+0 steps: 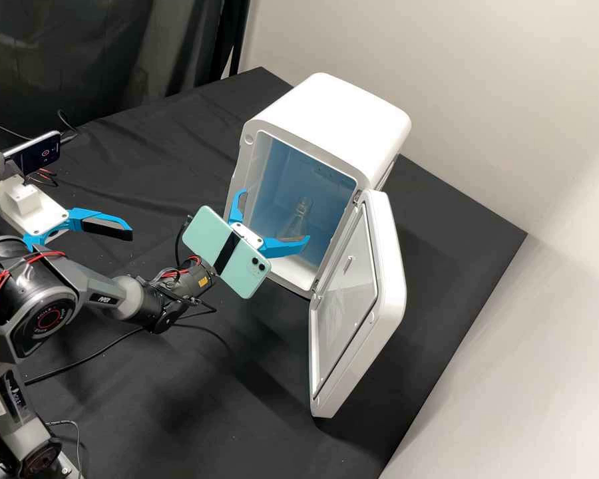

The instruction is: Take the flask out of the incubator

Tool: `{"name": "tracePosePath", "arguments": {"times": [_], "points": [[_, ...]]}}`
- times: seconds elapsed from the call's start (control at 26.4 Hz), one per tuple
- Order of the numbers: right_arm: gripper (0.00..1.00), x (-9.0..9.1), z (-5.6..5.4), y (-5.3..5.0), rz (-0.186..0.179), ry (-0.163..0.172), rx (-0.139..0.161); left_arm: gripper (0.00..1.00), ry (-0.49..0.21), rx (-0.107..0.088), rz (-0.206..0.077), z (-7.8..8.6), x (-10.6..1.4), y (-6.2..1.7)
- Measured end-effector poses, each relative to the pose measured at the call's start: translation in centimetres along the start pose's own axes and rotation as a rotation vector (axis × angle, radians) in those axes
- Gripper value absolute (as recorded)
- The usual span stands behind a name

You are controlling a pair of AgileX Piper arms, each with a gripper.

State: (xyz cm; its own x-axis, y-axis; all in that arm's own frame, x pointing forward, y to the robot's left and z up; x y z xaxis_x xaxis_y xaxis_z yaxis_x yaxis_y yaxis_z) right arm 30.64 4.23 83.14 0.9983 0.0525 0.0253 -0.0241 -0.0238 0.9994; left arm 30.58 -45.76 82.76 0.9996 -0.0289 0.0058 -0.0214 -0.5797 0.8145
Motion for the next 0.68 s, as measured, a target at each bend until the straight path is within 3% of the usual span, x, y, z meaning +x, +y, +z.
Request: {"name": "tracePosePath", "arguments": {"times": [0.38,0.61,0.68], "points": [[1.0,0.0,0.0,0.0,0.0,0.0,0.0,1.0,-0.004,0.002,0.001,0.0,-0.2,-0.18],[1.0,0.0,0.0,0.0,0.0,0.0,0.0,1.0,0.003,0.001,-0.041,-0.2,-1.6,-1.53],[1.0,0.0,0.0,0.0,0.0,0.0,0.0,1.0,0.002,0.009,-0.058,-0.4,-2.1,-1.91]]}}
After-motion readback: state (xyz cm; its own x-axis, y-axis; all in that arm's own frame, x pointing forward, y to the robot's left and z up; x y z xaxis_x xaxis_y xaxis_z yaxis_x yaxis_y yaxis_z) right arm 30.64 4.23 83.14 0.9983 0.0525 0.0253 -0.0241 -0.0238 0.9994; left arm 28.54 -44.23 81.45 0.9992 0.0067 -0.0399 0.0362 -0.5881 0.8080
